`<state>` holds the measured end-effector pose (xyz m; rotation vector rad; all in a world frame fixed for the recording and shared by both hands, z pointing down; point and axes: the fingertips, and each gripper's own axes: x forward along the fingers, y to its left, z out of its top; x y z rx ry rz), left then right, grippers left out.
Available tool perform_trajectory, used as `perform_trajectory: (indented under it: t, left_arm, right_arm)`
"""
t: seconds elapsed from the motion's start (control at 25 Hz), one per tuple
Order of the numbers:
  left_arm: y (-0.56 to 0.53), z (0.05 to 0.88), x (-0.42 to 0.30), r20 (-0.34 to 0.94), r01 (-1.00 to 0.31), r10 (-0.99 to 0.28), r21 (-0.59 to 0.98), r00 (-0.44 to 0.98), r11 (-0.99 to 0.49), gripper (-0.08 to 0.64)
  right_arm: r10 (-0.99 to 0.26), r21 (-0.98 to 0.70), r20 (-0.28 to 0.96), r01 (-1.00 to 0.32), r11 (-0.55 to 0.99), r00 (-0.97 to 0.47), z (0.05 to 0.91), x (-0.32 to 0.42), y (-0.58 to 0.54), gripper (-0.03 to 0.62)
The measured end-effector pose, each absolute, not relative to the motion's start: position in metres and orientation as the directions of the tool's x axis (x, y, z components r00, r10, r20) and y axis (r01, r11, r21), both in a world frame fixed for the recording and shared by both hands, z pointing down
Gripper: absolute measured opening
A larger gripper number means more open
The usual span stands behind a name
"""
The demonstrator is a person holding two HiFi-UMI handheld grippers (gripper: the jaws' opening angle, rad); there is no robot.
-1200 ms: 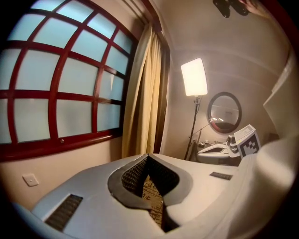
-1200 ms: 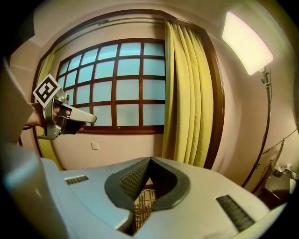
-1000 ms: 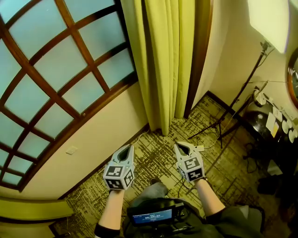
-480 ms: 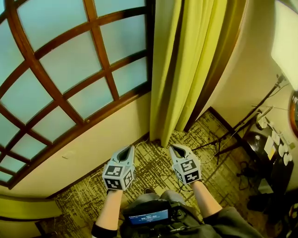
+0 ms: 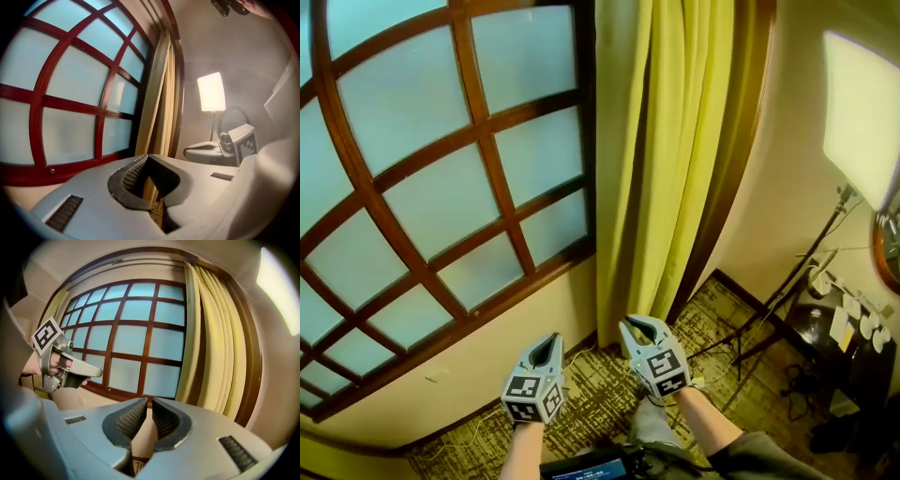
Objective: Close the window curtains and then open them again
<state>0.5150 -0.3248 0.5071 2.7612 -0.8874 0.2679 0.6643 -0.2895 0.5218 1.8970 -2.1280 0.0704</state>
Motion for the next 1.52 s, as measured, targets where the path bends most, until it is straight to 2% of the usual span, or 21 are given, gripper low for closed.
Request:
perform_trajectory:
  t: [0.28, 0.52, 0.64, 0.84, 0.96, 1.28, 1.52]
  left_arm:
    - [-0.357, 0.459, 0.514, 0.142, -0.644, -0.628, 0.165, 0.765, -0.747, 0.005]
    - [-0.383, 0.417, 0.547, 0.075, -0.652, -0.648, 0.125, 0.758, -0.748, 0.005]
    - [-0.402, 0.396, 0.566, 0.034, -0.649, -0.649, 0.089, 0.760, -0.755, 0.005]
    - [-0.431, 0.365, 0.592, -0.007, -0.662, -0.663, 0.039, 0.749, -0.748, 0.005]
    - [-0.448, 0.350, 0.605, -0.028, -0.676, -0.676, 0.011, 0.737, -0.737, 0.005]
    - [-0.485, 0.334, 0.637, 0.001, -0.709, -0.710, 0.020, 0.705, -0.704, 0.005]
    - [-0.507, 0.295, 0.670, -0.037, -0.729, -0.729, 0.018, 0.683, -0.684, 0.005]
  right_arm:
    - [-0.987, 0.234, -0.116, -0.969, 0.078, -0.108, 0.374, 0.703, -0.371, 0.171]
    - [-0.944, 0.259, -0.323, -0.965, -0.026, -0.062, 0.256, 0.749, -0.416, 0.294]
    - [-0.935, 0.261, -0.352, -0.964, -0.048, -0.048, 0.209, 0.761, -0.432, 0.359]
    - [-0.901, 0.254, -0.432, -0.963, -0.090, -0.030, 0.143, 0.779, -0.462, 0.371]
    - [-0.879, 0.278, -0.476, -0.952, -0.130, -0.019, 0.111, 0.792, -0.480, 0.416]
    - [-0.858, 0.390, -0.513, -0.895, -0.217, -0.015, 0.058, 0.816, -0.530, 0.417]
    - [-0.875, 0.466, -0.475, -0.870, -0.159, -0.095, 0.051, 0.814, -0.561, 0.416]
